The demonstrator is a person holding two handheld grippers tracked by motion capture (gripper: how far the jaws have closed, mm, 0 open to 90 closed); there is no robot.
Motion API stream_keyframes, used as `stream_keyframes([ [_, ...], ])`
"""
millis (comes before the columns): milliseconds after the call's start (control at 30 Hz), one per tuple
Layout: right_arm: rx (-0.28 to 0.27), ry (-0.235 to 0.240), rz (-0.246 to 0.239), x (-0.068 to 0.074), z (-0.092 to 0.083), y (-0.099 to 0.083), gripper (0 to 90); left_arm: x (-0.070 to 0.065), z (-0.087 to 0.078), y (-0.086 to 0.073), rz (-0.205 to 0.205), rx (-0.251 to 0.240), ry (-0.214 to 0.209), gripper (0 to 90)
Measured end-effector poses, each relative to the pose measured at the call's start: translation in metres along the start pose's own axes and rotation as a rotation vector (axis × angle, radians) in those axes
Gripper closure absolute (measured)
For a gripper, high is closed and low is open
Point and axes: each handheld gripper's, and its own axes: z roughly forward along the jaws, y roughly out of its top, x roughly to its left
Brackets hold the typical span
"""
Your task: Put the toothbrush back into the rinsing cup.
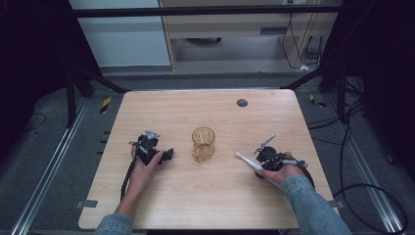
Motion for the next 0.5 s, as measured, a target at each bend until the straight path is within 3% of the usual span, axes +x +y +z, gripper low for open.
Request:
stream_keyframes([
  [267,0.007,0.005,-0.005,-0.0019,0.0001,-0.0009,66.1,0.0,0.0,0.0,0.0,0.0,0.0,0.0],
  [500,0.014,0.018,0.007,-0.0021,-0.0024,0.0003,66.8,0.0,0.0,0.0,0.0,0.0,-0.001,0.0],
])
